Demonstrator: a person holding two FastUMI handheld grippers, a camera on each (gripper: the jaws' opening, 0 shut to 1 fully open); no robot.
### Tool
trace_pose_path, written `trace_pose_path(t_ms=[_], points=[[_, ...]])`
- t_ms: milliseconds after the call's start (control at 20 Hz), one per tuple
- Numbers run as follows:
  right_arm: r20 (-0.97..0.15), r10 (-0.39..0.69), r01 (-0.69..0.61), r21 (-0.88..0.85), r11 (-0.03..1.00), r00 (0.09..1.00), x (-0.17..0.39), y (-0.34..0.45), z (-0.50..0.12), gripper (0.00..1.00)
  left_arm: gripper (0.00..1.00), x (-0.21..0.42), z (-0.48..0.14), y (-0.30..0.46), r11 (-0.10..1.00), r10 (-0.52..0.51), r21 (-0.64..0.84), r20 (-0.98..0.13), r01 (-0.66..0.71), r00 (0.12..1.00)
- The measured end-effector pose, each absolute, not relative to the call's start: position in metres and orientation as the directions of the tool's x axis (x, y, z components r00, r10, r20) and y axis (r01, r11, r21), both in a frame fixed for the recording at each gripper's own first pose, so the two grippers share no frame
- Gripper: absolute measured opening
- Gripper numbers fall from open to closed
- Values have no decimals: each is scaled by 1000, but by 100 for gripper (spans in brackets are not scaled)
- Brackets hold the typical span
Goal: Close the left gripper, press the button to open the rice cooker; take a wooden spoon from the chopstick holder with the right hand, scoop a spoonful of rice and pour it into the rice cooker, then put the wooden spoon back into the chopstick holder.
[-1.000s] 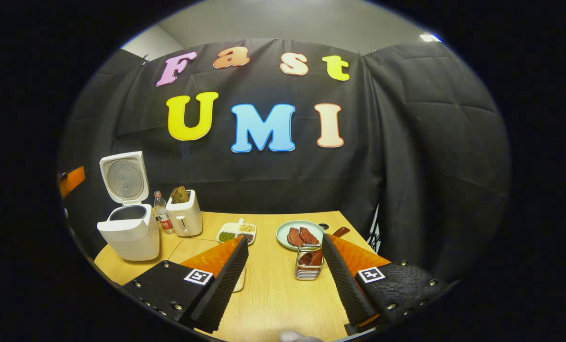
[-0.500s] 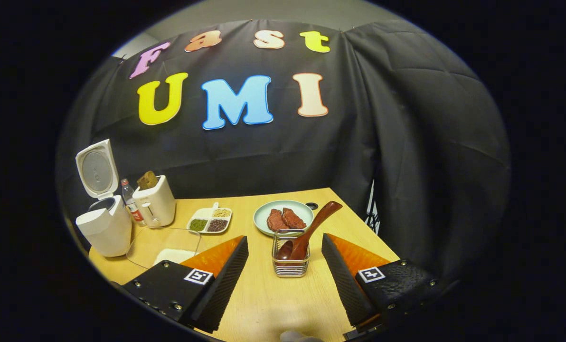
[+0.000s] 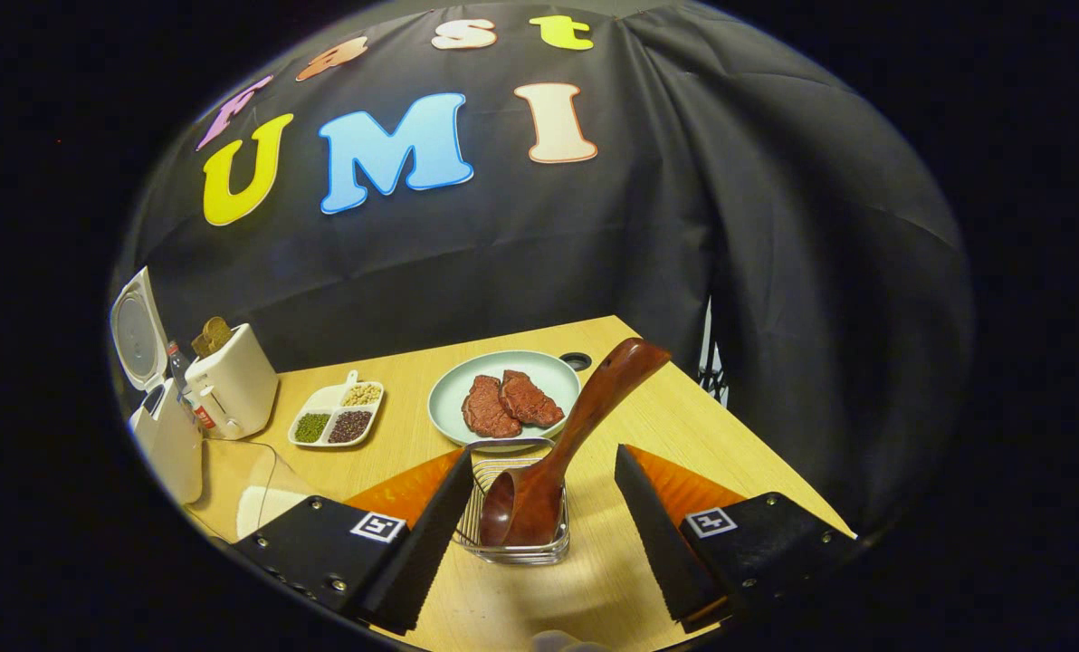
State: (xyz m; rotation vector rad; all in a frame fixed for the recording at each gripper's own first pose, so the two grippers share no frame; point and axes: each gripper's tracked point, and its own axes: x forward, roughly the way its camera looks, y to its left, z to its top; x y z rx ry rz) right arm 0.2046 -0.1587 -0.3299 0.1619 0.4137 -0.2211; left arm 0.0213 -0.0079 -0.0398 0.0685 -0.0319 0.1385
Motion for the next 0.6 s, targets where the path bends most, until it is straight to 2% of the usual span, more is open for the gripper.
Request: trace_pose_path(t_ms=[600], points=[[-422,-172,277,202,939,890,254,-181,-332,96,98,35,-55,-2,974,215,72,-26,-213,976]])
